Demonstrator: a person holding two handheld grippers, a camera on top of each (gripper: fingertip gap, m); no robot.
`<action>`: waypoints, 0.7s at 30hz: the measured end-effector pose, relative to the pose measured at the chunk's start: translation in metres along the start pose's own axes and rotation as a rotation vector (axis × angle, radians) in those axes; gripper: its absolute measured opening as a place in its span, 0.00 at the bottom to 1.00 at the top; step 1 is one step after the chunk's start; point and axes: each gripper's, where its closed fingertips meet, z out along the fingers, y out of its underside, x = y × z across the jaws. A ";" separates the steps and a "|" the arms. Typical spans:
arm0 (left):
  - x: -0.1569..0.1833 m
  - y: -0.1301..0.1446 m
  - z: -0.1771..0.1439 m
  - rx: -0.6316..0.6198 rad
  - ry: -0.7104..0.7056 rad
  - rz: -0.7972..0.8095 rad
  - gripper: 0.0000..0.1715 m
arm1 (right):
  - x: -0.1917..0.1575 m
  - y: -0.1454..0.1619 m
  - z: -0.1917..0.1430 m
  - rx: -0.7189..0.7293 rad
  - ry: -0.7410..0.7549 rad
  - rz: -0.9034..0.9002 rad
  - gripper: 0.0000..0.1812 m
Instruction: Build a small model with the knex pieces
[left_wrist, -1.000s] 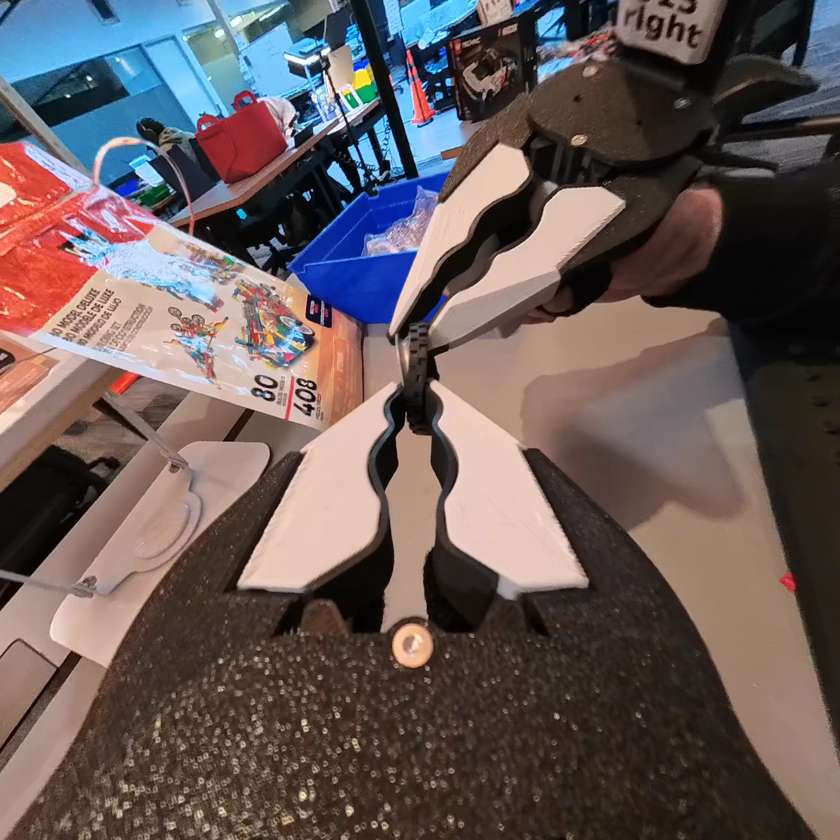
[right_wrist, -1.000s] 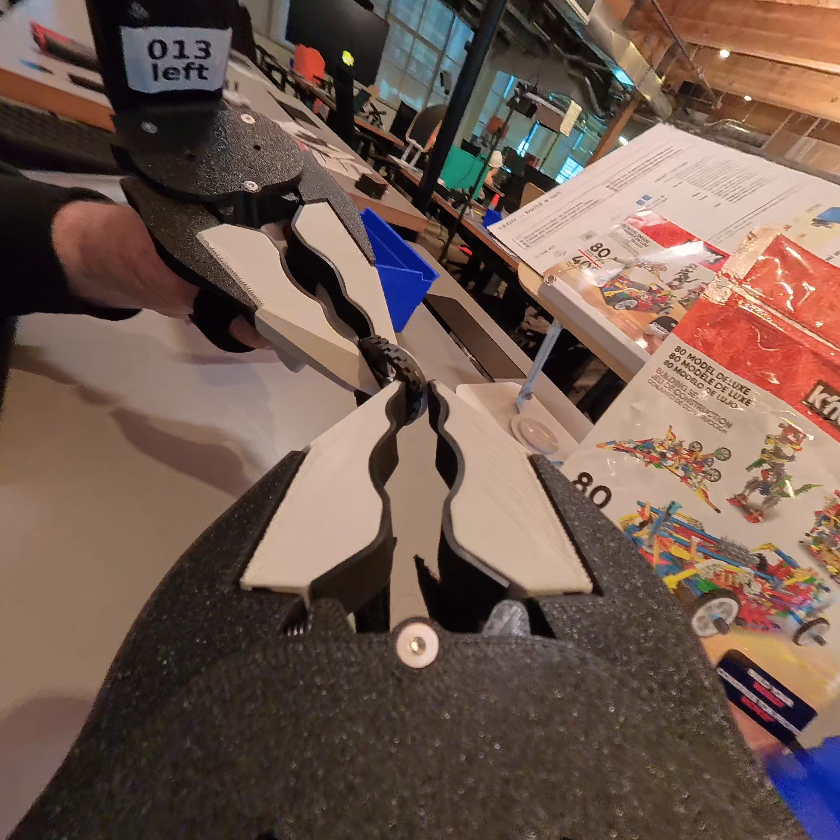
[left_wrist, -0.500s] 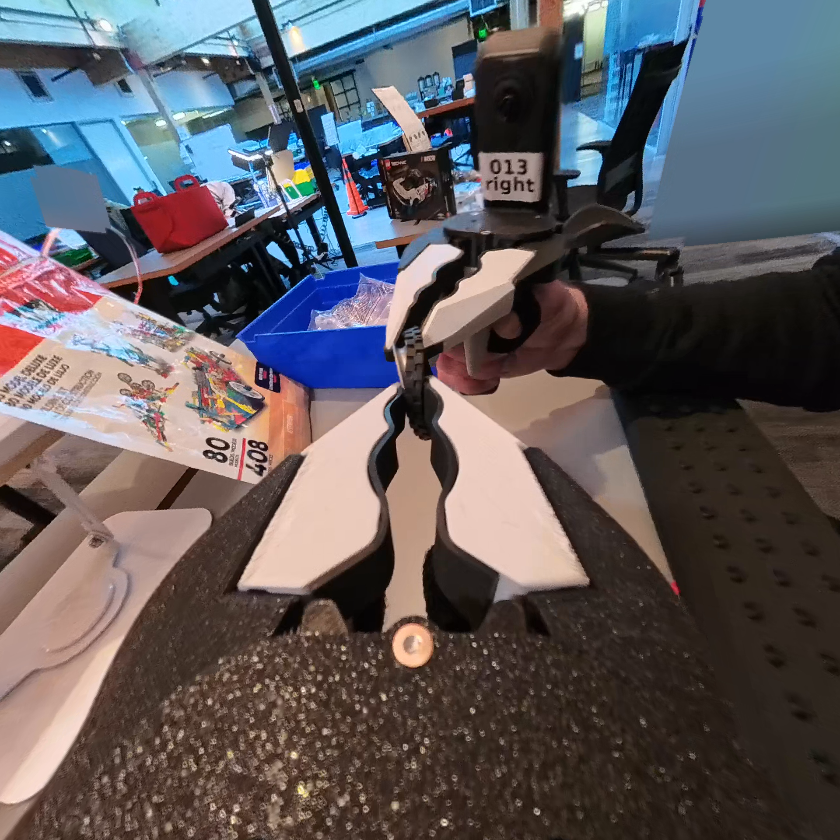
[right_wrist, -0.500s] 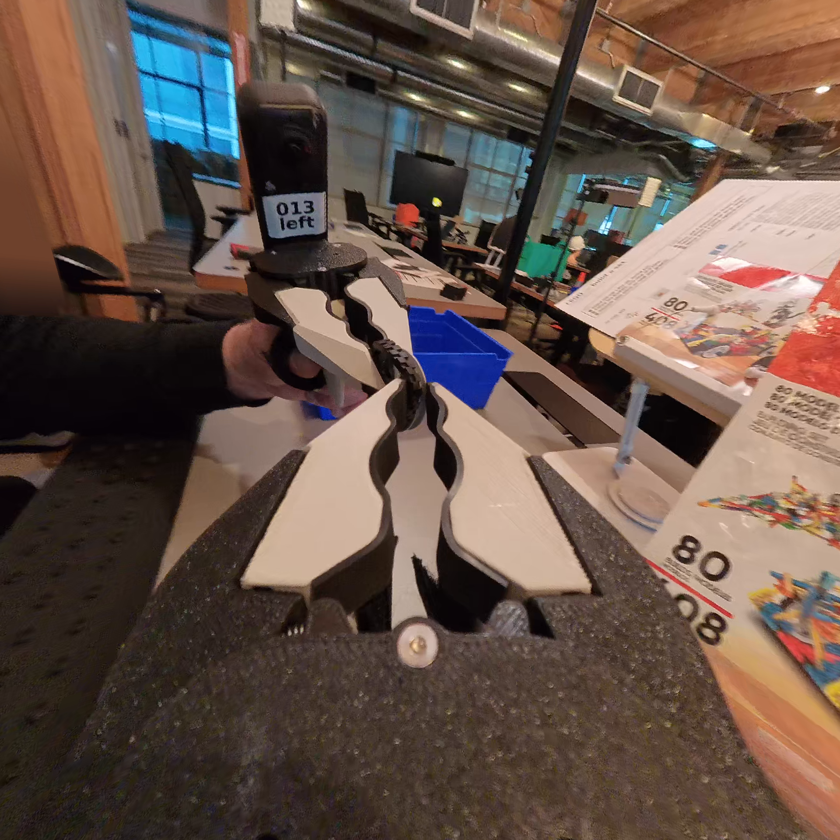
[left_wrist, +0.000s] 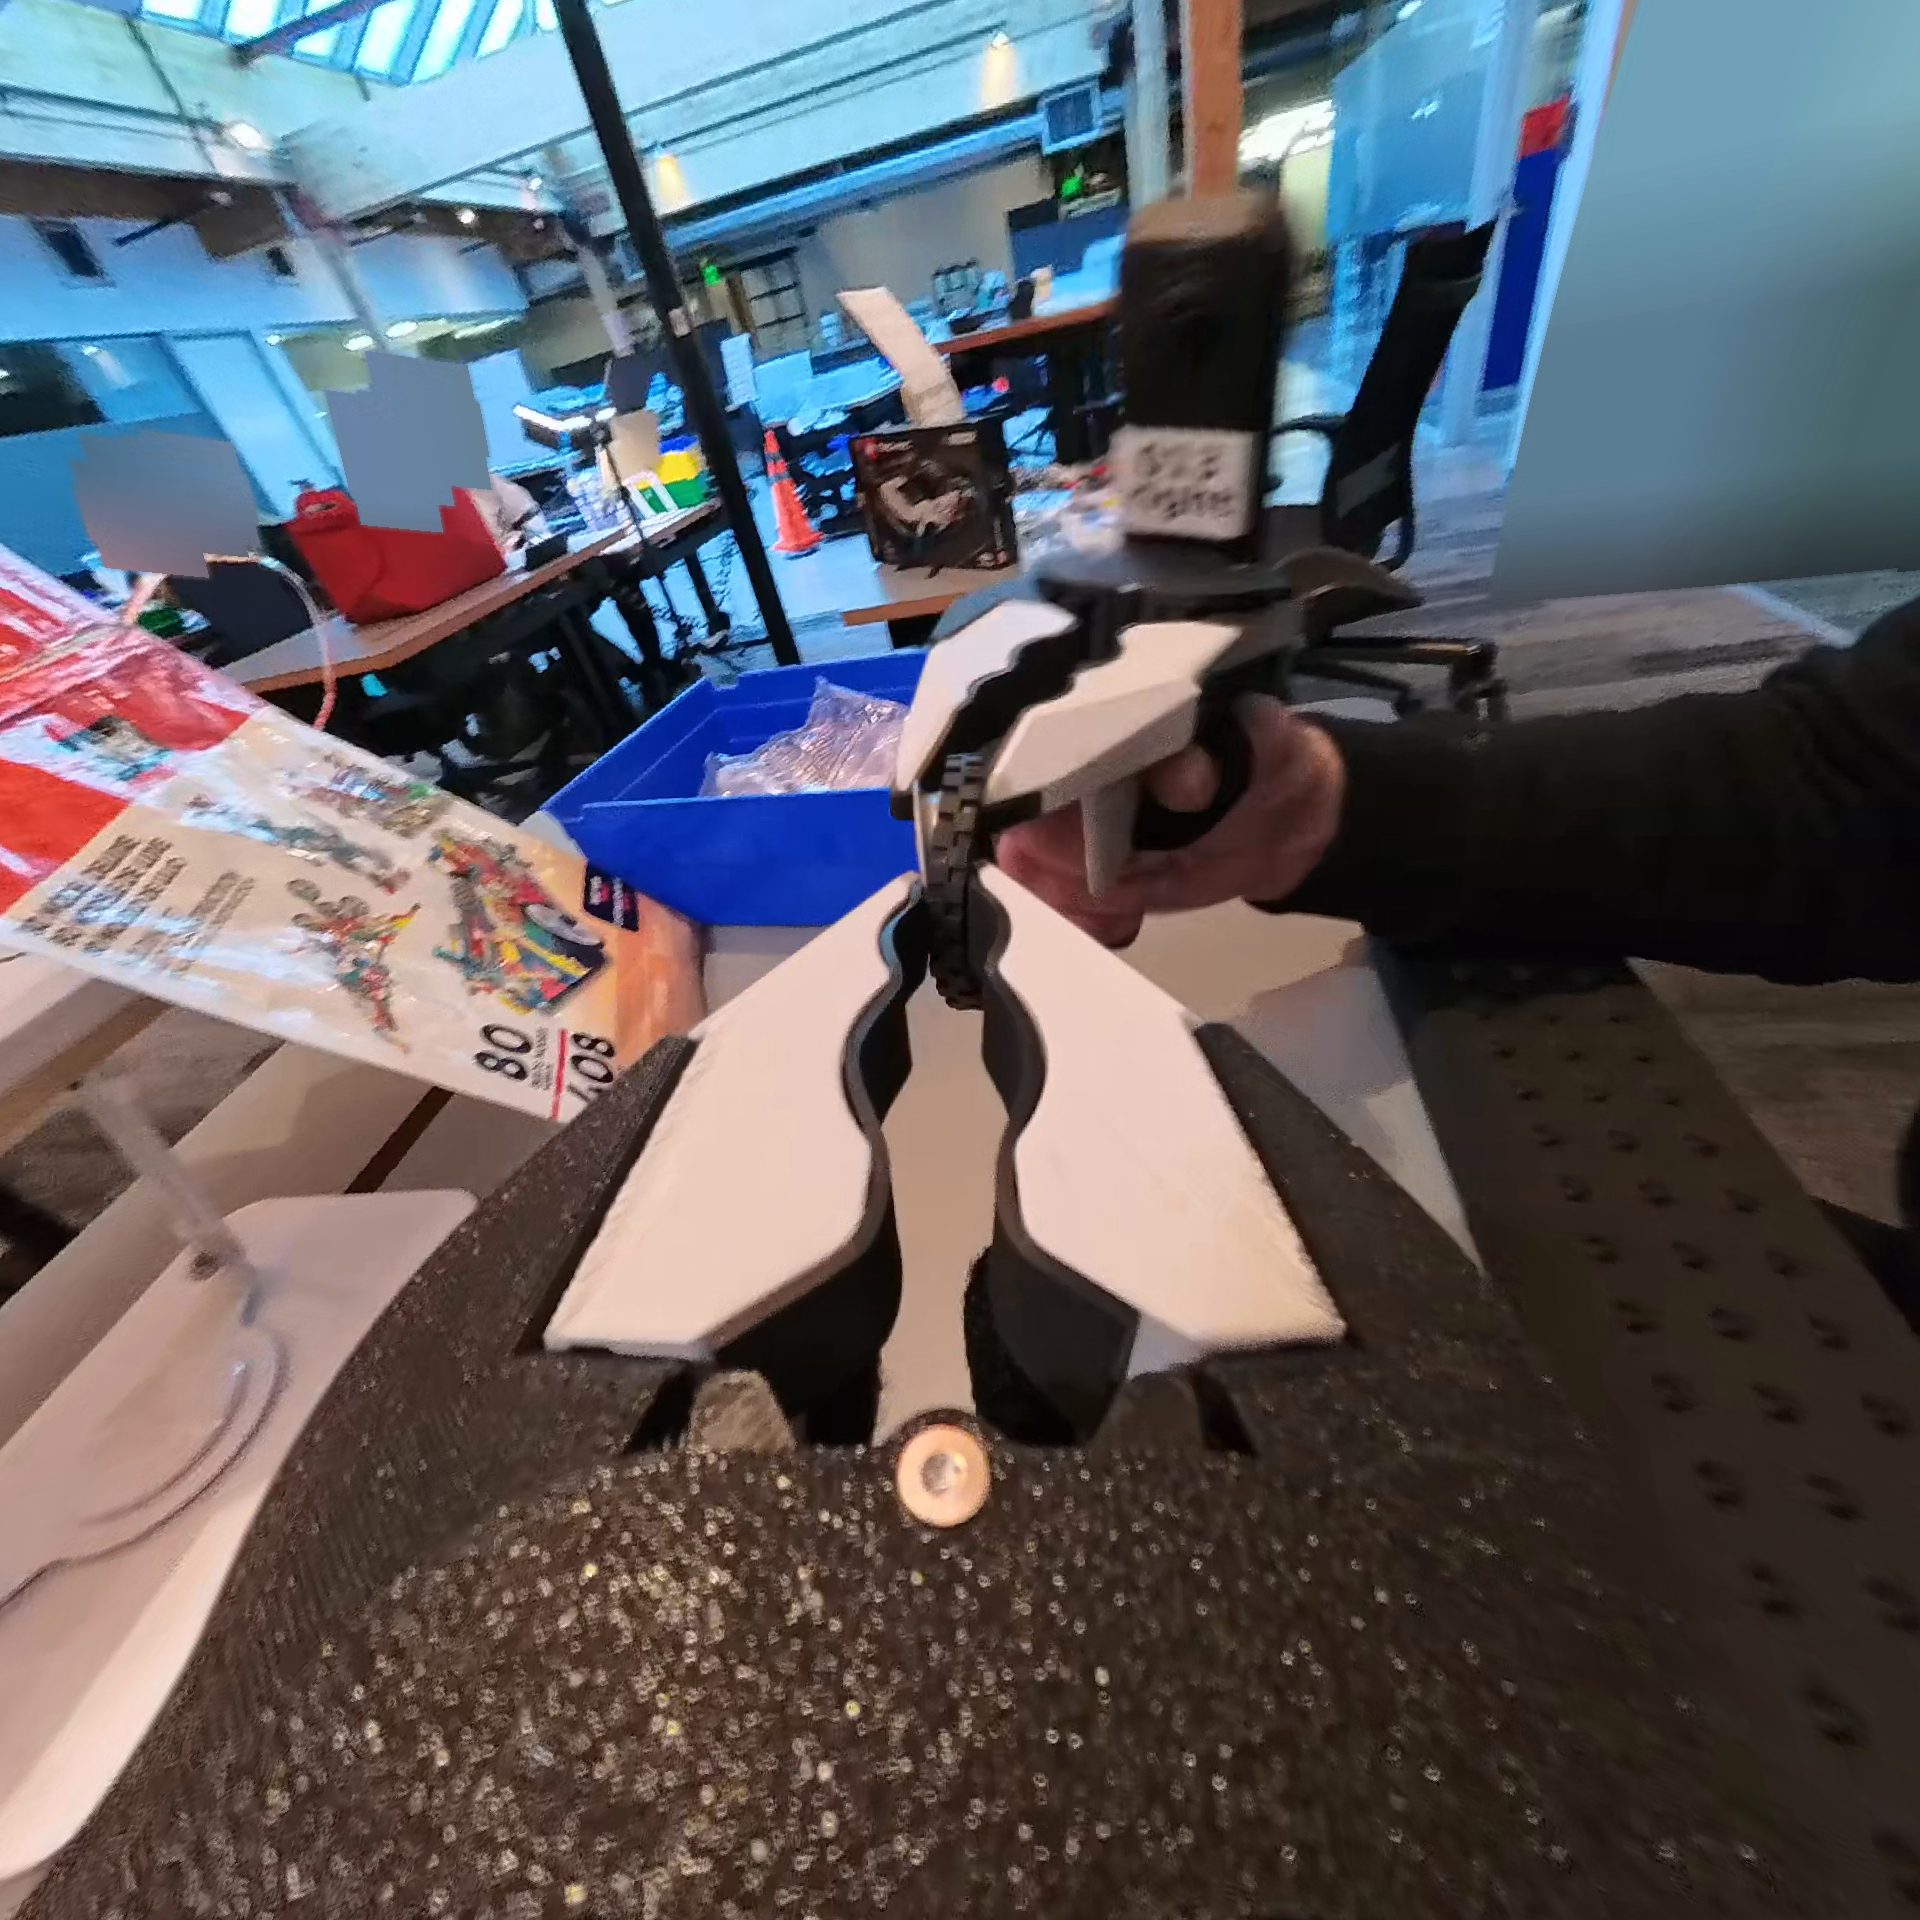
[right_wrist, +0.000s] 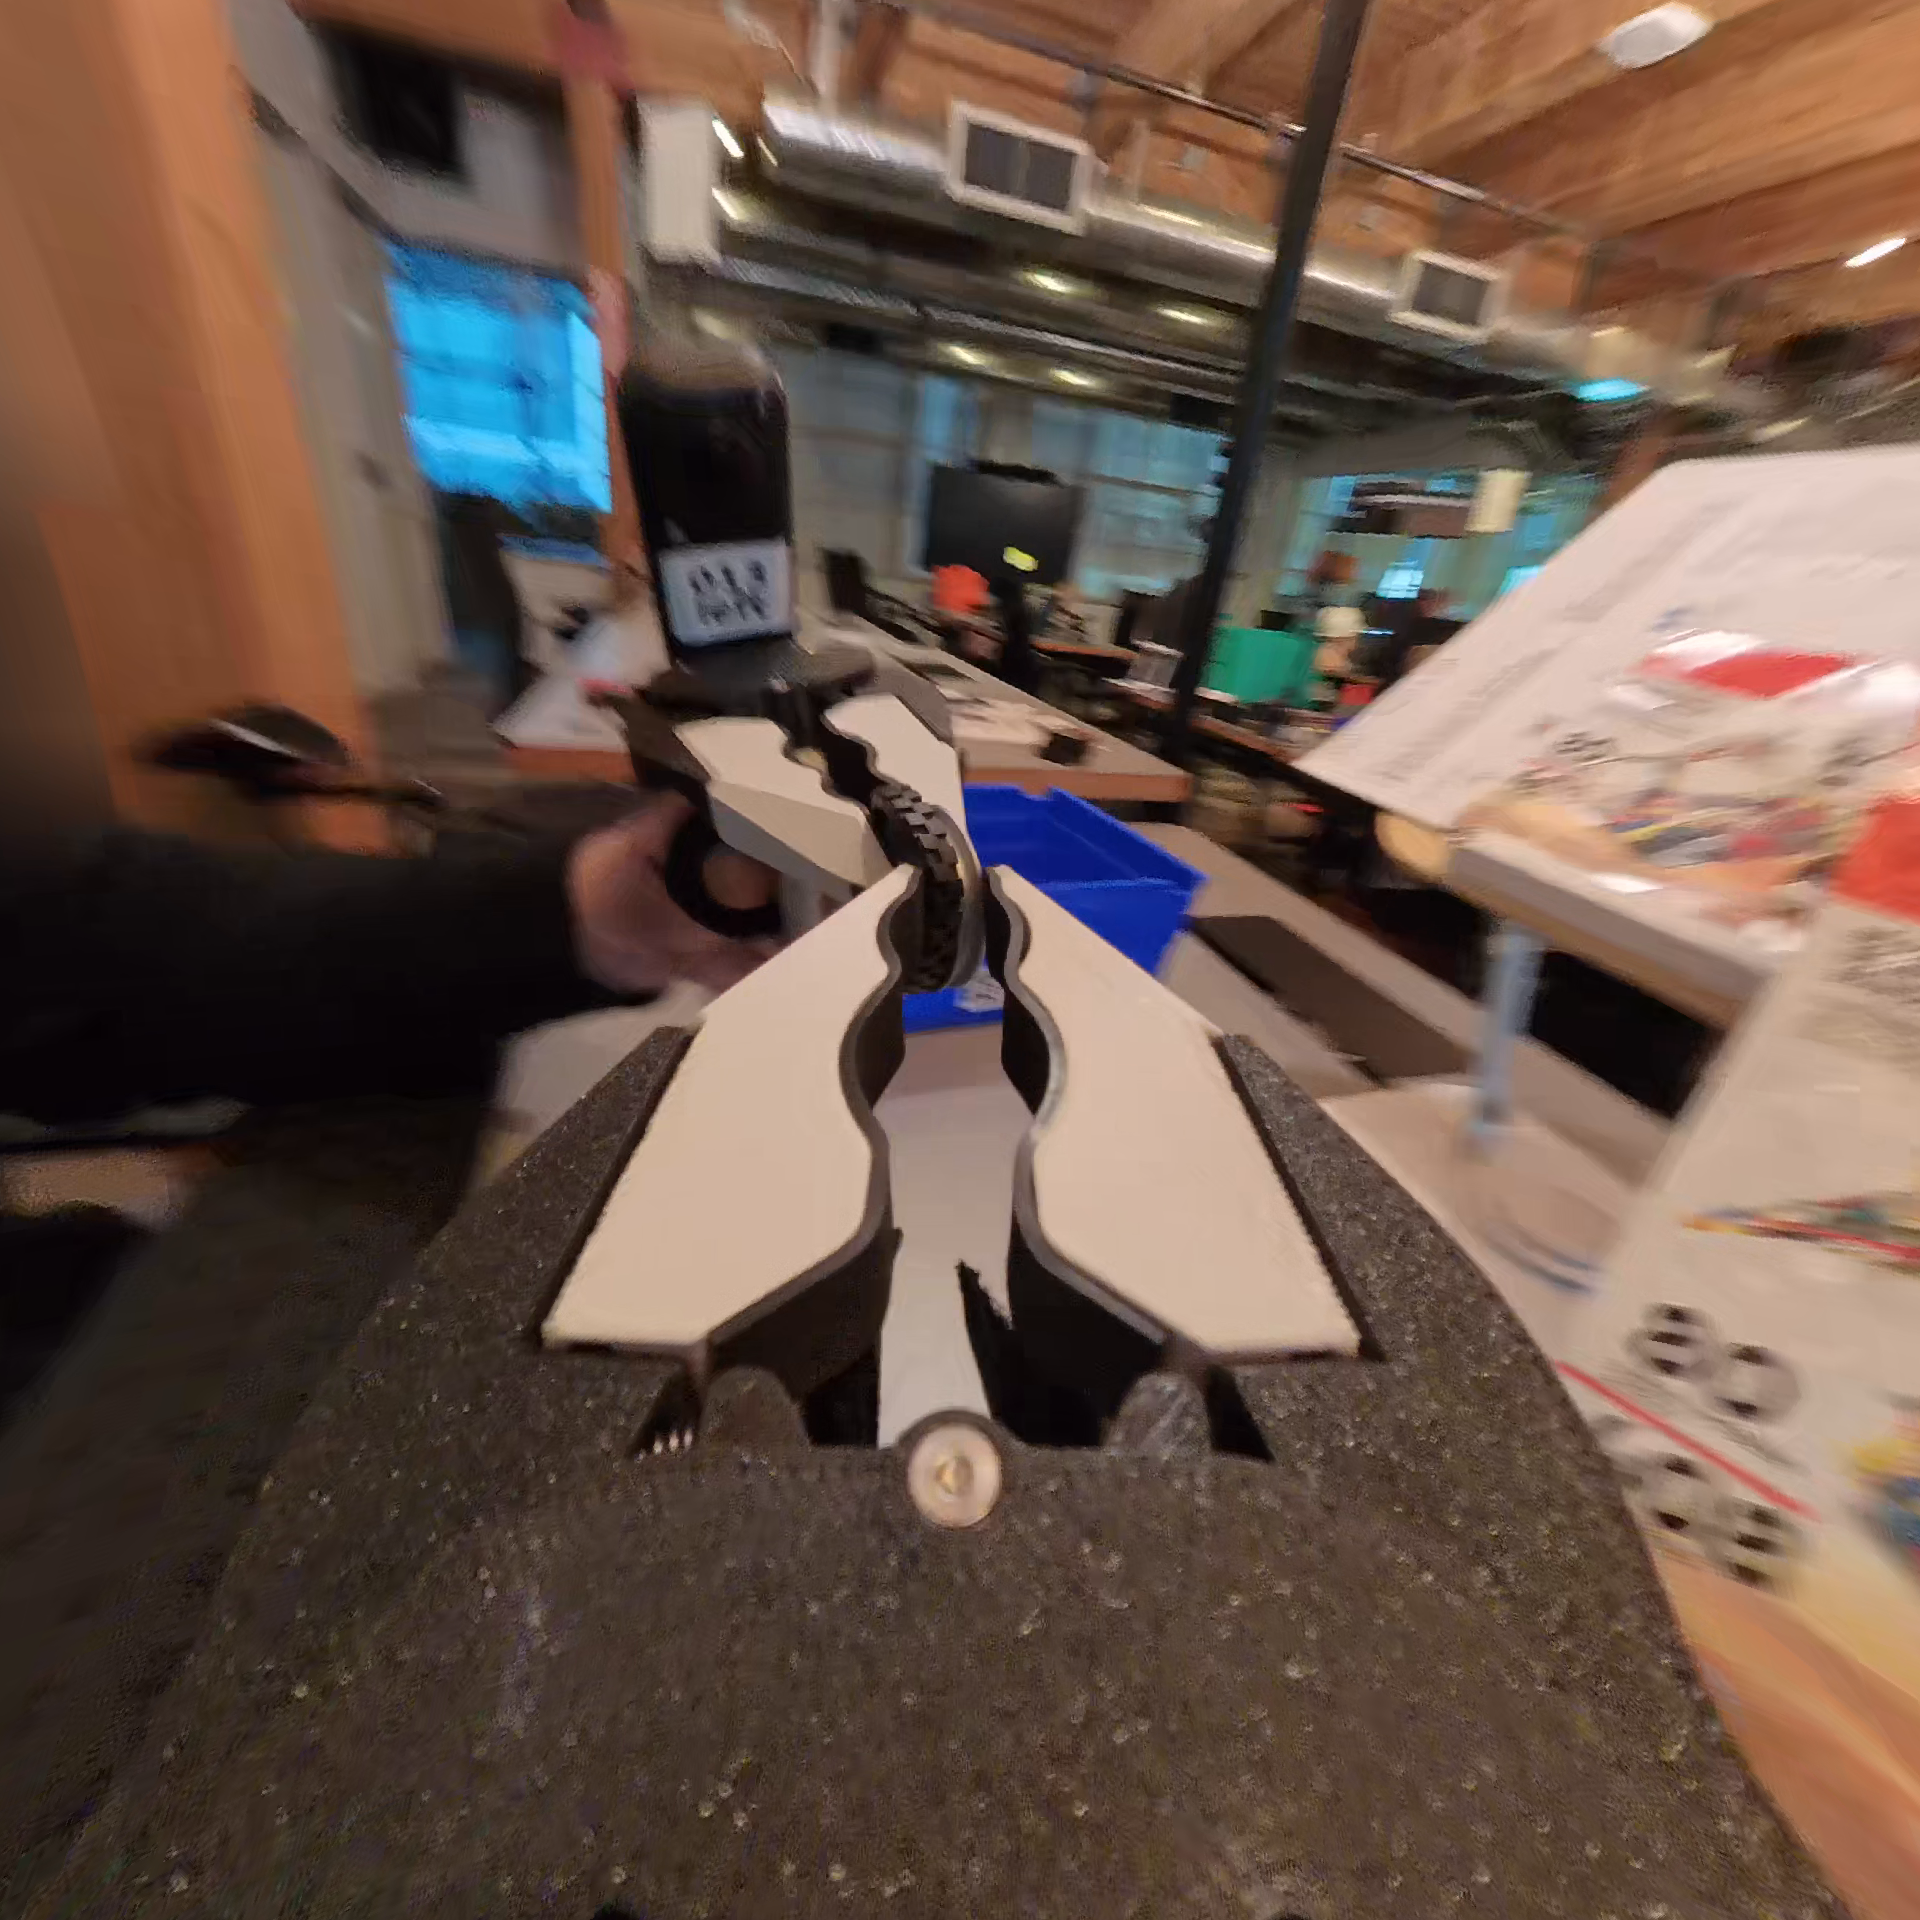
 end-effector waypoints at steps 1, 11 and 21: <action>-0.003 0.002 0.000 -0.022 -0.025 0.011 0.02 | 0.003 0.003 0.001 -0.055 0.077 -0.122 0.06; -0.017 0.011 0.001 -0.118 -0.155 0.060 0.02 | 0.015 0.003 0.008 -0.276 0.437 -0.702 0.03; -0.004 -0.015 -0.003 -0.019 -0.155 0.154 0.02 | 0.003 -0.020 0.005 -0.048 0.220 -0.207 0.02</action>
